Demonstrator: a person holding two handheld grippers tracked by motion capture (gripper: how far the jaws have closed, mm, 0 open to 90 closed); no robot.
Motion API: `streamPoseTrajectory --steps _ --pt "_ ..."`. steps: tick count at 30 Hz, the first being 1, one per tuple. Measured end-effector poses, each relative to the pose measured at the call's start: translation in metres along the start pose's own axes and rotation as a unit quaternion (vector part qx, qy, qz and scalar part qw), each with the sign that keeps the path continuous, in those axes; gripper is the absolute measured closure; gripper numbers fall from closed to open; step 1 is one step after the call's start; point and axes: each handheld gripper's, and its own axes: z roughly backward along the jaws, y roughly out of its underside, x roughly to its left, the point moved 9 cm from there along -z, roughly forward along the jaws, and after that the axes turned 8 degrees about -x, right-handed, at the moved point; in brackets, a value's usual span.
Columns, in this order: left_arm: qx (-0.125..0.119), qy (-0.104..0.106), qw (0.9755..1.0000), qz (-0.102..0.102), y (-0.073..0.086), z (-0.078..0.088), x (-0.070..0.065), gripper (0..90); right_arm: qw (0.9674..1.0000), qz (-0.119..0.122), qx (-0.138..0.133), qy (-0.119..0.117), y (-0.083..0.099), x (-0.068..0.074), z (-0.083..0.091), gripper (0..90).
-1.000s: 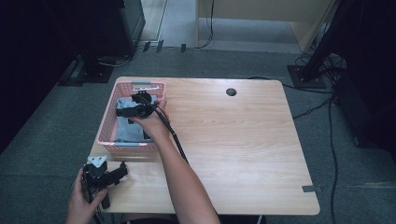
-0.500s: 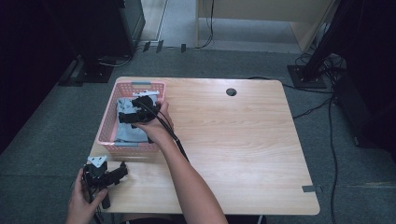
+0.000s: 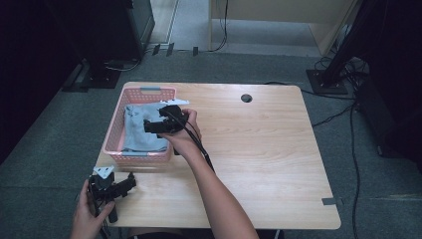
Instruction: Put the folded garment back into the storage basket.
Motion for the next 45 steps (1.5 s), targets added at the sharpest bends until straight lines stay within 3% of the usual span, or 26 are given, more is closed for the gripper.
streamPoseTrajectory --steps 18,25,45 --pt "0.0 0.0 1.0 -0.001 0.0 0.0 0.0 8.3 0.9998 -0.012 -0.005 0.018 0.01 -0.036 0.032 0.0" --pt "0.0 0.0 1.0 0.0 0.0 0.0 0.0 8.3 0.9994 -0.001 -0.014 0.033 0.017 -0.049 0.039 0.0" --pt "0.0 0.0 1.0 0.0 0.0 0.0 0.0 8.3 0.9975 -0.02 -0.035 0.057 0.03 -0.084 0.061 0.0"
